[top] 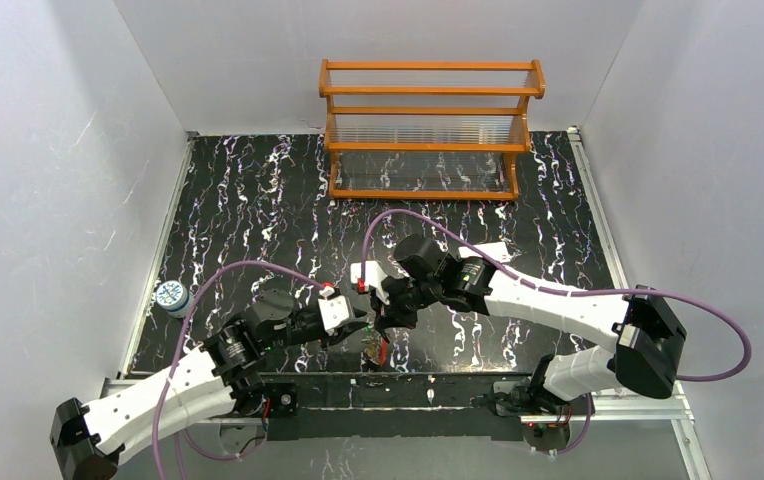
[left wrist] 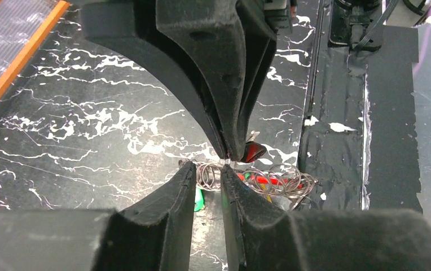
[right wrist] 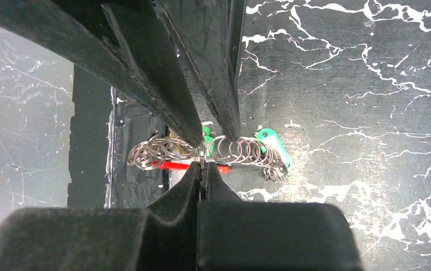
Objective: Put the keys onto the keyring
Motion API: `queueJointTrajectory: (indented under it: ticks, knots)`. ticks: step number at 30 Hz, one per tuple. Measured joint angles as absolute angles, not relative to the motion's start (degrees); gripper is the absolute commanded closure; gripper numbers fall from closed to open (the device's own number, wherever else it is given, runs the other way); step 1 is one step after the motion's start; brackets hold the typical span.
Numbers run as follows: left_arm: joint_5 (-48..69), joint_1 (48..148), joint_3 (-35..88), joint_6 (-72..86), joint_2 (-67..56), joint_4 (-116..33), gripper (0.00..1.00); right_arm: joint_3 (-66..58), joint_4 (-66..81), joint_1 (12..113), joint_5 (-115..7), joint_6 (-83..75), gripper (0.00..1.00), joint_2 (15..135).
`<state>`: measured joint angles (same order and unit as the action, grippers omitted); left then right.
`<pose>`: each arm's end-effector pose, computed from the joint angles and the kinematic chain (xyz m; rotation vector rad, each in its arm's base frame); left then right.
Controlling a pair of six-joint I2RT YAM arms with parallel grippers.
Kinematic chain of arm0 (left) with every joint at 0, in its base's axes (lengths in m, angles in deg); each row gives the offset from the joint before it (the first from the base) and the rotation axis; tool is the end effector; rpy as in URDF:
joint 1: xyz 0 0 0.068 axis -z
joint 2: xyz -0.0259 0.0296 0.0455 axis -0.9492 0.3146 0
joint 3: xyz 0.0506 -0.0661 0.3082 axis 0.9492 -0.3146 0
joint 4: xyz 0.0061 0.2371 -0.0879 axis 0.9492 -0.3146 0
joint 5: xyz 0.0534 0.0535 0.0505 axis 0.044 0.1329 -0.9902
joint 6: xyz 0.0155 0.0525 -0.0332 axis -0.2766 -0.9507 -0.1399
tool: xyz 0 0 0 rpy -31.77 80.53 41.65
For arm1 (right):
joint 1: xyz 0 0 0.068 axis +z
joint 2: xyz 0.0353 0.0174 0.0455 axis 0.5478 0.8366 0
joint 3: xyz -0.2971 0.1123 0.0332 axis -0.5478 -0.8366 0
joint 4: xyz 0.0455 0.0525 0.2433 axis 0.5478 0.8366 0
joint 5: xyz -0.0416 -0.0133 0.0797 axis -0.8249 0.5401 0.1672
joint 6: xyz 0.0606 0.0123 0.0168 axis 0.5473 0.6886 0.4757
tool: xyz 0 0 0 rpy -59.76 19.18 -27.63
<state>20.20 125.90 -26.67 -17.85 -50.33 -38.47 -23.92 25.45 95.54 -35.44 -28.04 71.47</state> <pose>0.0555 -0.1033 0.2705 1.1638 1.3044 -0.7982 0.1130 0.2620 0.3089 -1.6918 1.6507 0.9126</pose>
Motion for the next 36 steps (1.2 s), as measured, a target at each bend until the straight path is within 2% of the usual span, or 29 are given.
queueJointTrajectory:
  ticks: [11, 19, 27, 36]
  knots:
    - [22.3, 125.9, -26.7, -17.3, -45.9, -36.6, 0.80, -23.9, 26.9, 95.4, -35.0, -27.9, 0.99, 71.5]
    - [22.6, 125.9, -26.7, -16.6, -45.1, -35.8, 0.75, -23.9, 27.7, 95.4, -35.0, -27.8, 0.99, 71.5]
    - [22.5, 125.9, -26.7, -16.0, -49.2, -35.2, 0.82, -23.9, 26.5, 95.4, -35.0, -27.7, 0.99, 71.5]
    - [23.0, 125.9, -26.7, -15.4, -47.1, -34.9, 0.78, -23.9, 26.2, 95.4, -35.1, -27.7, 0.99, 71.5]
